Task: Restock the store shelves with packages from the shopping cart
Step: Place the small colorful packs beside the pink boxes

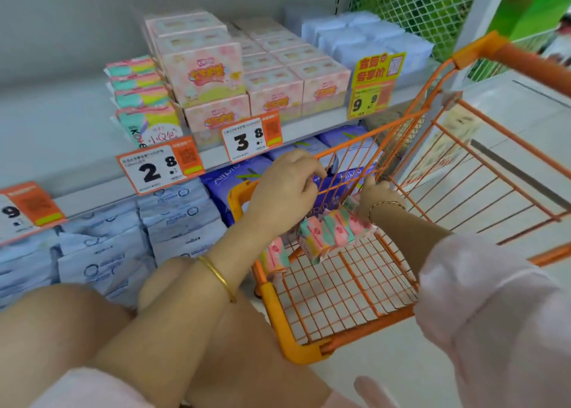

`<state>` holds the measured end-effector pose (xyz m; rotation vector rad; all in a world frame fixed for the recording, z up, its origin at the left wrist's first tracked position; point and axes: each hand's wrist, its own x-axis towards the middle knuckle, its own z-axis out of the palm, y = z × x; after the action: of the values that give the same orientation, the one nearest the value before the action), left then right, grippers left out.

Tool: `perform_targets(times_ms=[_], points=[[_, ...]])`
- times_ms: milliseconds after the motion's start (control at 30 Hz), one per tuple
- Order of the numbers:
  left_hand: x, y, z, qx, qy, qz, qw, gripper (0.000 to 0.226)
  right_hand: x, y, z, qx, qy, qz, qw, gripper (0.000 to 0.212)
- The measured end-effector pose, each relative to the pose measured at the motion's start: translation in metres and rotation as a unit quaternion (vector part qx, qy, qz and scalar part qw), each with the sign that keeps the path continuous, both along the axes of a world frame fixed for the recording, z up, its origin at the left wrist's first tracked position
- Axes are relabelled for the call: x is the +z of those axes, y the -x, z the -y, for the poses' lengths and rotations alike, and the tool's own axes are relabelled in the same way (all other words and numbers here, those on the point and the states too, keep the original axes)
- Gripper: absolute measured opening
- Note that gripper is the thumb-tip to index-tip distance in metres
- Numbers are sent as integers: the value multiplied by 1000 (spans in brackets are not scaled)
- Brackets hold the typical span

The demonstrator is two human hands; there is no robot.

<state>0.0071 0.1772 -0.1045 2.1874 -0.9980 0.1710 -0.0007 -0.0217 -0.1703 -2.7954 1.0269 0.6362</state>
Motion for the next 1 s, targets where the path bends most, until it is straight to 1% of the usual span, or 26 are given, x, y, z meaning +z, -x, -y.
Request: perform_targets(times_ms=[33,67,100,133,167,200,233,300,333,367,433,533,667,733,800,867,933,1000], points=[[-1,0,0,1,2,3,1000,24,7,-2,-1,10,-10,-24,1000,83],[-2,-1,0,2,2,5,1000,25,19,-2,-3,38,-22,-50,998,76],[-2,-1,-1,4,2,7,1000,26,34,-2,-6,69,-39,-62,995,62],[-2,-2,-1,3,8,2,1000,26,51,0,-11,106,-67,-62,990,47],[0,-3,-1,-1,27,-16,1000,25,69,3,-17,132,-107,-46,984,42],[5,-3,-2,-6,60,-48,997,25,84,7,-23,115,-175,-12,978,39],[12,-4,-4,-9,99,-94,991,25,97,11,-28,71,-264,16,962,37],[33,-5,-12,-17,177,-203,963,28,117,19,-39,29,-422,31,906,36],[45,-6,-17,-24,197,-249,948,26,125,21,-45,29,-473,32,880,36],[56,-7,-24,-25,193,-279,941,23,129,20,-49,42,-503,36,863,38],[73,-9,-42,-22,154,-306,939,17,139,19,-64,74,-527,43,846,38],[88,-10,-73,-16,130,-299,945,21,148,10,-85,76,-555,68,825,33],[96,-12,-113,-13,65,-328,942,46,159,-6,-115,82,-606,85,787,30],[101,-15,-130,4,62,-330,942,51,163,-11,-131,98,-622,89,772,32],[106,-19,-146,35,60,-324,944,55,167,-14,-147,136,-616,116,767,42],[110,-25,-162,58,60,-322,943,64,171,-14,-163,206,-575,167,774,48],[113,-28,-174,72,68,-316,944,67,172,-16,-177,268,-550,184,769,43],[114,-29,-182,83,92,-310,943,62,169,-21,-189,269,-558,191,762,35]])
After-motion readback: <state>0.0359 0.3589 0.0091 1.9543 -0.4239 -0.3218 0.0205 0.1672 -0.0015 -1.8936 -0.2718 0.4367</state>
